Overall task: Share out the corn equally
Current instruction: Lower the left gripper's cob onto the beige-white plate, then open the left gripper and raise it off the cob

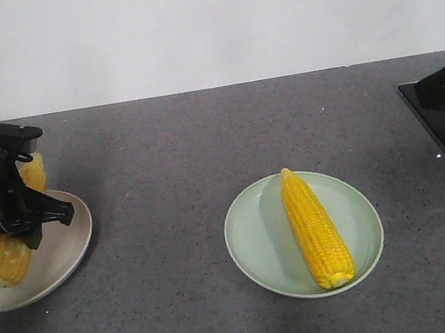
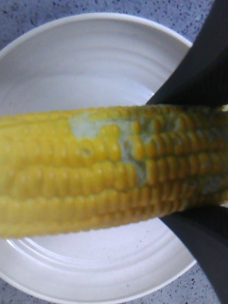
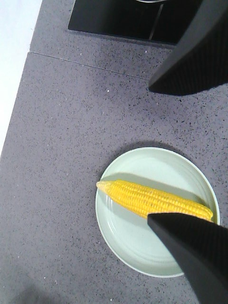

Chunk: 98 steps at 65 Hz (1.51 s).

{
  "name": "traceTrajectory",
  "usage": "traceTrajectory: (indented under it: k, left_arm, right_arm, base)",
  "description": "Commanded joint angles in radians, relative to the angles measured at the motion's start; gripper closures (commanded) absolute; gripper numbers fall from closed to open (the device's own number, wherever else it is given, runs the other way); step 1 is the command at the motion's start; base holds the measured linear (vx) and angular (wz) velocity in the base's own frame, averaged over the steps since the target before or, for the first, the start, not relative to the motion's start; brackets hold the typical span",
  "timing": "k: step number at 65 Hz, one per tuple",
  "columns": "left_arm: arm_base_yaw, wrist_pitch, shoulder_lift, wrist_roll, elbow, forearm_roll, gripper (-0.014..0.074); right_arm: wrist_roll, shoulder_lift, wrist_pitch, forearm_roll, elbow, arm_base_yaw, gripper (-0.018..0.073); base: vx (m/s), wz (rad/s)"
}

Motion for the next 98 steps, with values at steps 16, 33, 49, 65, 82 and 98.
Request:
traceTrajectory:
  k: [16, 33, 49, 65, 82, 98]
  left_arm:
    - [0.001, 0.005, -0.039, -0.007, -0.020, 0.009, 0.0463]
    - [0.001, 0.016, -0.039, -0.007, -0.020, 0.009, 0.0220]
    - [0.001, 0.015, -0.039, -0.007, -0.020, 0.009, -0.0007]
    - [0.001, -0.015, -0.040, -0.002, -0.020, 0.016, -0.0095]
    - [0.001, -0.165, -0.104, -0.066, -0.023, 0.012, -0.0073]
    - [0.001, -0.289, -0.274, -0.120, -0.023, 0.010, -0.0039]
  right_arm:
    - [-0.002, -0.012, -0.061, -0.004, -0.026, -0.003, 0.0048]
    - [-0.002, -0.012, -0.061, -0.004, -0.026, -0.003, 0.0048]
    - [-0.002, -0.012, -0.061, -0.004, -0.026, -0.003, 0.0048]
    - [-0.002, -0.012, -0.061, -0.004, -0.026, -0.003, 0.0048]
    - [0.014, -0.012, -0.077, -0.008, -0.026, -0.003, 0.0048]
    - [0.047, -0.012, -0.079, -0.060, -0.026, -0.003, 0.0048]
  base:
    - [0.00, 0.00]
    - [0.00, 0.00]
    - [0.00, 0.00]
    - [0.00, 0.00]
    - [0.00, 0.00]
    - [0.00, 0.00]
